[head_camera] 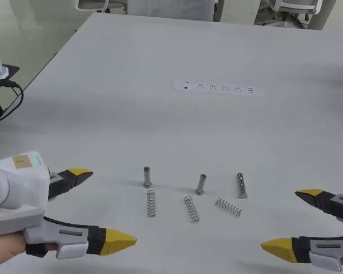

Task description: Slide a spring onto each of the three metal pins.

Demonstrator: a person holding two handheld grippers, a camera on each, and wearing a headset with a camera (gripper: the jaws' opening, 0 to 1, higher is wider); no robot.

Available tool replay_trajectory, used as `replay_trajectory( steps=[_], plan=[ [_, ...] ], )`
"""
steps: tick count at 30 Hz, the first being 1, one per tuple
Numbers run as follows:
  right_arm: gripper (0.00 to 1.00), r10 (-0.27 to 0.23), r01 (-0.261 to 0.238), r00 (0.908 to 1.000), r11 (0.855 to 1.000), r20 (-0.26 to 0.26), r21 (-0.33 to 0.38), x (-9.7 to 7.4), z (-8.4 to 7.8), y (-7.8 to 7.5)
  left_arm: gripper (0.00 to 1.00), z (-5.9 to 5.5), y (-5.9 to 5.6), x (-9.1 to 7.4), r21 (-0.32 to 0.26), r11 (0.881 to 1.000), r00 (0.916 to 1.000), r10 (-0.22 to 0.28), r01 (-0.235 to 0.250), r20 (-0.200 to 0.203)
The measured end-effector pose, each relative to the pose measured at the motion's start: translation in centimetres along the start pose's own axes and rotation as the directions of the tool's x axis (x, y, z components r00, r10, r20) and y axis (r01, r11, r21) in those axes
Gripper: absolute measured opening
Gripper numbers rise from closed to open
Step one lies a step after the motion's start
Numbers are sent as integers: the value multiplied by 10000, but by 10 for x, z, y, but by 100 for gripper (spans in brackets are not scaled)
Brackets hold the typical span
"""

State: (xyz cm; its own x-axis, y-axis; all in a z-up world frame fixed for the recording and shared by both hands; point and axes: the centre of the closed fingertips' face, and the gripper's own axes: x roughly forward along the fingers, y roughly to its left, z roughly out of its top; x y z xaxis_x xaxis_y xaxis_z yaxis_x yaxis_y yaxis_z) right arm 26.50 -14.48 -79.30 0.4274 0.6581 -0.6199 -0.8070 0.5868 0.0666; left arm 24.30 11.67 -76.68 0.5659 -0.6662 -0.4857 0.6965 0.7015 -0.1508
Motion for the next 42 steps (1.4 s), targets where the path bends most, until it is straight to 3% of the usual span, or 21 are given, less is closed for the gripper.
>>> replay_trajectory(
  steps=[14, 25, 29, 36, 42],
  plan=[
    [84, 12, -12, 10000, 10000, -10, 3, 0, 0, 0, 98, -3, 0, 1, 0, 10000, 10000, -14, 14, -61],
    [83, -10, 10, 10000, 10000, 23, 45, -3, 1, 0, 98, -3, -2, 0, -65, 9999, 9998, -133, 134, 115],
    [83, -18, 18, 10000, 10000, 34, -39, -6, 4, 2, 98, 1, -1, 0, -34, 9997, 9992, -244, 245, 321],
    [82, -184, 163, 9980, 9992, 601, 357, -15, 18, -2, 98, 22, 5, -5, -54, 10000, 9956, -66, 72, 931],
    [81, -283, 235, 9961, 9981, 837, 577, -16, 30, -2, 98, 28, 6, -6, 140, 9999, 9950, -18, 4, 998]
  ],
)
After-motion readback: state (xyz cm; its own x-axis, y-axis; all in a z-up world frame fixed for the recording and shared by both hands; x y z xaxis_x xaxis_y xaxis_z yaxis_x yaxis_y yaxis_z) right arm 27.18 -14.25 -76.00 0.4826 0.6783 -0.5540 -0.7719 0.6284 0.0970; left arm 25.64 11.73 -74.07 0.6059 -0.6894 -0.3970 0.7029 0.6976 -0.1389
